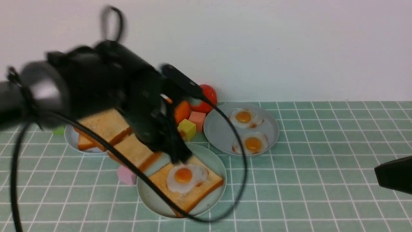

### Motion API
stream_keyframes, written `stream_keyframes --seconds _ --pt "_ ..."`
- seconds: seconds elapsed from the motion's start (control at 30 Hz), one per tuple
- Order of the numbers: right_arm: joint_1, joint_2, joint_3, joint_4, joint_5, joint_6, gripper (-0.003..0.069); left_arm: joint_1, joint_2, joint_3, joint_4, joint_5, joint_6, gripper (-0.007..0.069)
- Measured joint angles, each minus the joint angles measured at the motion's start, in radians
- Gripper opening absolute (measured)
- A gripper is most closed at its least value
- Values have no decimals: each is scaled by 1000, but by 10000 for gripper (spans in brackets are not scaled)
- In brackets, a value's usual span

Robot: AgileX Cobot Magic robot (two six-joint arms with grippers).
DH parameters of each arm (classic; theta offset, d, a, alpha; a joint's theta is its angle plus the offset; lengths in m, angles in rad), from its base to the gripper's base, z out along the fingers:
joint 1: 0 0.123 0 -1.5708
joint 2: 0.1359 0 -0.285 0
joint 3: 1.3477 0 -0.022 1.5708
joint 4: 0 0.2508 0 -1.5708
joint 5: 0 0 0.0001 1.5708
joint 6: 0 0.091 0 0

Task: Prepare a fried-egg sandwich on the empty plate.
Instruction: Use the left arm to place a slice of bread on the fried egg in the middle

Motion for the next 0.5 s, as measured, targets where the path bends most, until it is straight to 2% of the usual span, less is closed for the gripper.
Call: stream_keyframes --seconds 0.1,0.2,0.5 --pt "0 0 0 0 0 0 52 -84 0 0 57 -4 -83 -7" --pt "0 0 0 0 1 -1 53 -130 12 0 67 -18 -118 -7" --pt "0 0 0 0 7 -20 58 -142 125 0 90 -40 -125 -7"
